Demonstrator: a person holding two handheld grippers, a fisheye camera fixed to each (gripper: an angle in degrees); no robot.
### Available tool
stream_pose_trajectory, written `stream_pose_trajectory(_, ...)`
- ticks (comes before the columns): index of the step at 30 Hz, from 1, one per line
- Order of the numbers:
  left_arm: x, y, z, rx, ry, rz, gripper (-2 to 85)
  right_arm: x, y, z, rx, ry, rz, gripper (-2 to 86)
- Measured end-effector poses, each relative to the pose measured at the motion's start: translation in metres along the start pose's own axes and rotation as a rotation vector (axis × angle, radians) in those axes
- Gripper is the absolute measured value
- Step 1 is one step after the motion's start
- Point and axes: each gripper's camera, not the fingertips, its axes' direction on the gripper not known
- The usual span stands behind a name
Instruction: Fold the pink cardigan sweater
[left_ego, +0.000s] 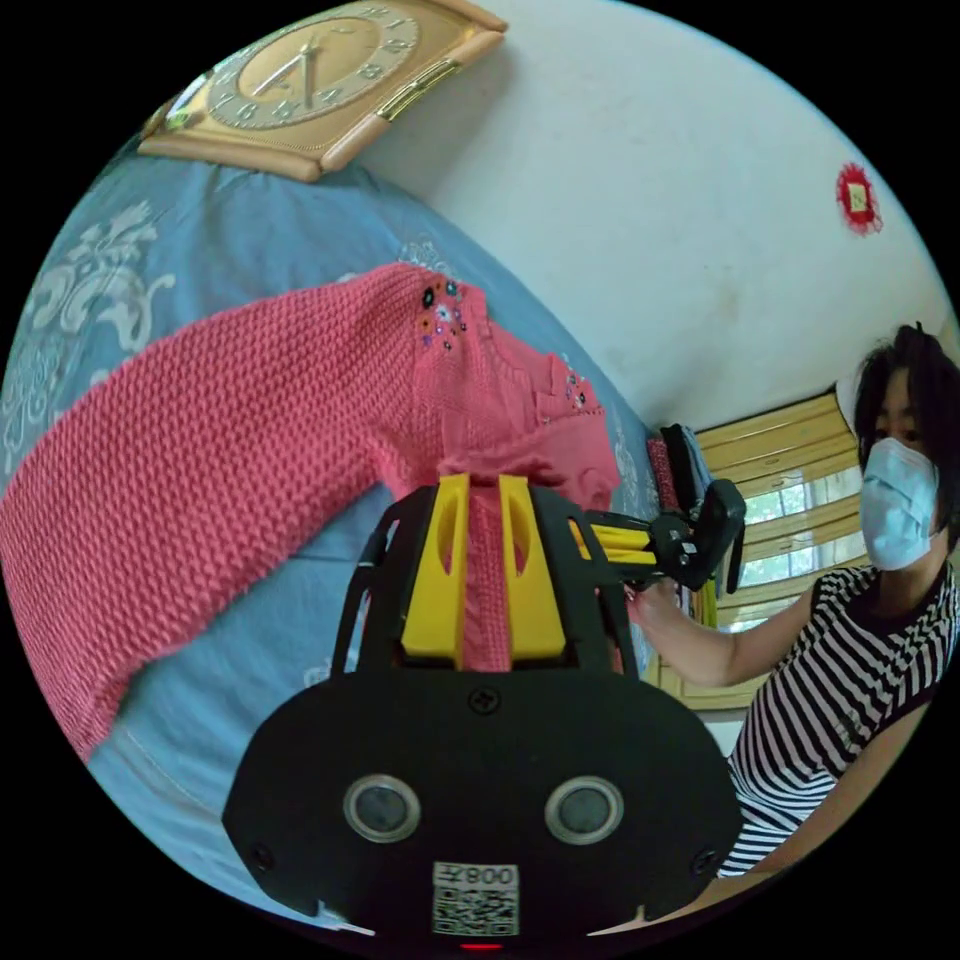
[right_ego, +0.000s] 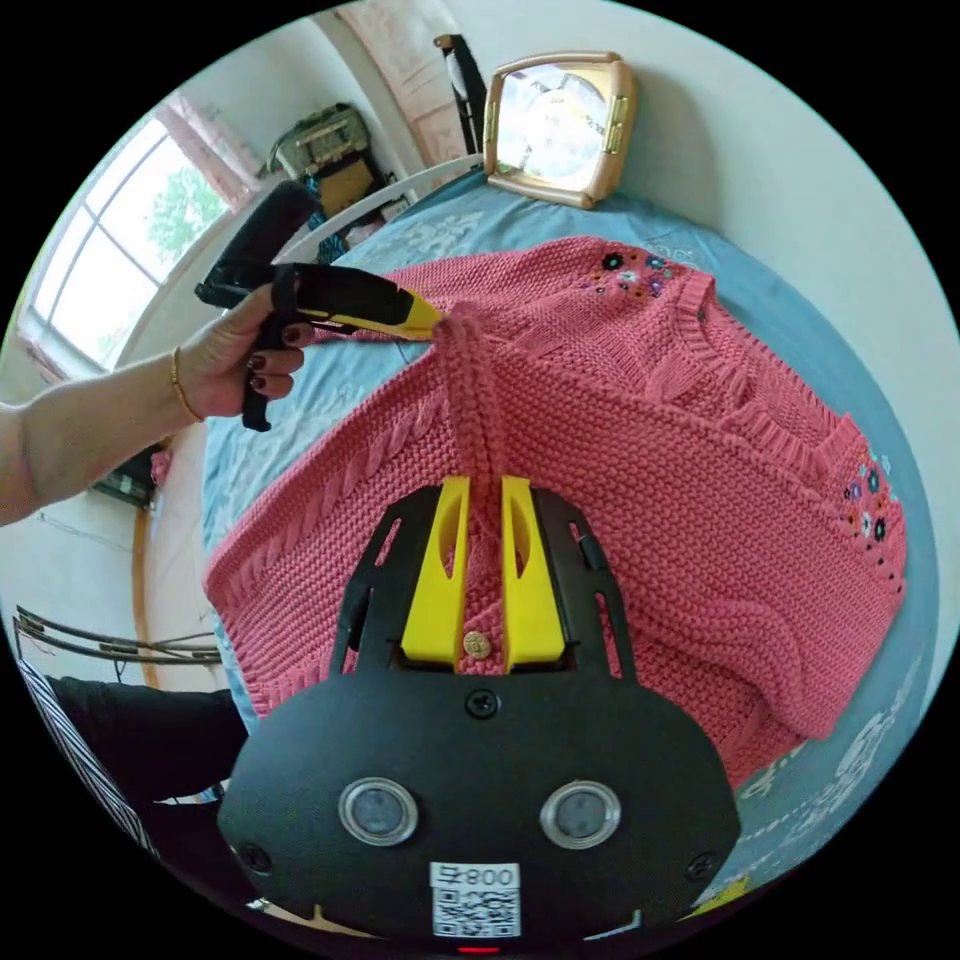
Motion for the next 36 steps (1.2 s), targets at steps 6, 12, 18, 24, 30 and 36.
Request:
stream_pose_trajectory(6,-0.019,0.036,-0.043,-0.004,0.111,-0.066,9.3,0.0,-0.028,0.016,-0.018,0.018,-0.052,9.0)
stream_pose_trajectory(12,-0.058,0.078,-0.092,0.085,0.252,-0.259,13.9,0.021,-0.051,0.008,-0.008,-0.227,-0.013,10.7)
stream_pose_trajectory(18,-0.087,0.104,-0.132,0.127,0.352,-0.328,15.0,0.055,-0.098,0.0,0.062,-0.184,-0.026,8.6)
stream_pose_trajectory(24,-0.103,0.115,-0.162,0.14,0.311,-0.35,11.5,0.07,-0.169,0.042,-0.069,-0.062,-0.17,8.5)
stream_pose_trajectory(30,-0.108,0.125,-0.188,0.141,0.22,-0.389,4.6,0.071,-0.186,0.059,-0.147,0.01,-0.253,3.0)
stream_pose_trajectory(36,-0.088,0.137,-0.243,0.223,0.091,-0.278,4.5,0.082,-0.201,0.032,0.0,-0.032,-0.229,0.7)
